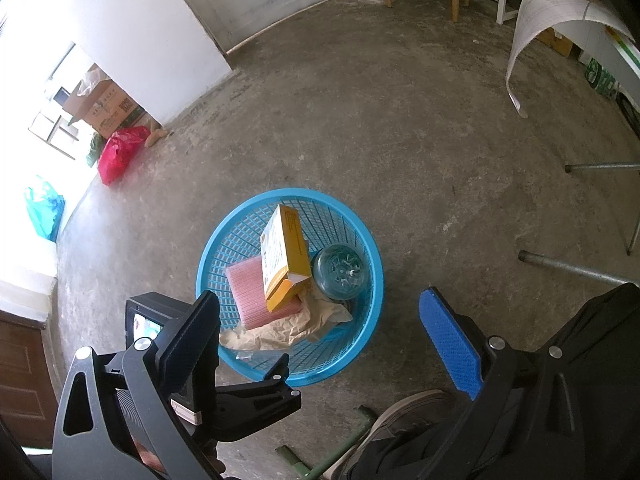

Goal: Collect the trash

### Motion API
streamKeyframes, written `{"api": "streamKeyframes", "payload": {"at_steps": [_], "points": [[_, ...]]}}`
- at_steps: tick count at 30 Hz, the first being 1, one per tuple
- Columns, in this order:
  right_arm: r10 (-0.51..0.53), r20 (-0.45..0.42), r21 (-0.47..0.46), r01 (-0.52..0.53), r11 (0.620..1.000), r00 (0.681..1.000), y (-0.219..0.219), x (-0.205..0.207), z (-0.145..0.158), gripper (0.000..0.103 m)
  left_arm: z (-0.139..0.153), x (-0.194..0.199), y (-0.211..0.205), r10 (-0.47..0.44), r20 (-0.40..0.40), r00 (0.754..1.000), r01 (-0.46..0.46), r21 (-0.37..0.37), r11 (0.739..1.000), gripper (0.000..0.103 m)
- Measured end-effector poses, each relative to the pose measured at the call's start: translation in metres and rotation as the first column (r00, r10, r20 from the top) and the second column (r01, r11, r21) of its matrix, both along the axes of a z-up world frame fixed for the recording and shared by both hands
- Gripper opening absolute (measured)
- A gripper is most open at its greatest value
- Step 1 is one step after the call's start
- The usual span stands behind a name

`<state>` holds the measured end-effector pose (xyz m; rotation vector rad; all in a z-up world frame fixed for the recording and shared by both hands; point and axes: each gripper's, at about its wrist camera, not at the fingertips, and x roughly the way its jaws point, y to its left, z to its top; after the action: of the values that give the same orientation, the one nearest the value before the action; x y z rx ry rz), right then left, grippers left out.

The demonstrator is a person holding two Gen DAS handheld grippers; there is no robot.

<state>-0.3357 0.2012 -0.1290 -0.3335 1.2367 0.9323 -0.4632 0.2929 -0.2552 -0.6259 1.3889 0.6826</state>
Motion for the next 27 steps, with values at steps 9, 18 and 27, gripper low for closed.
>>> {"api": "streamKeyframes", "payload": {"at_steps": [9, 18, 27], "points": [[0.002, 0.001, -0.004, -0.002, 1.0, 1.0, -0.002, 0.001, -0.001, 0.097, -0.005, -0.004, 0.009, 0.017, -0.042, 0.999, -0.017, 0.006, 1.0, 0.095], [0.007, 0.006, -0.009, -0.007, 1.0, 1.0, -0.006, 0.006, -0.001, 0.097, -0.005, 0.011, 0.005, -0.036, -0.166, 0.985, 0.064, 0.165, 0.984, 0.095], [0.009, 0.011, -0.013, -0.009, 1.0, 1.0, -0.008, 0.008, -0.002, 0.097, -0.011, 0.014, 0.0, -0.046, -0.092, 0.995, 0.054, 0.095, 0.994, 0.095]]}}
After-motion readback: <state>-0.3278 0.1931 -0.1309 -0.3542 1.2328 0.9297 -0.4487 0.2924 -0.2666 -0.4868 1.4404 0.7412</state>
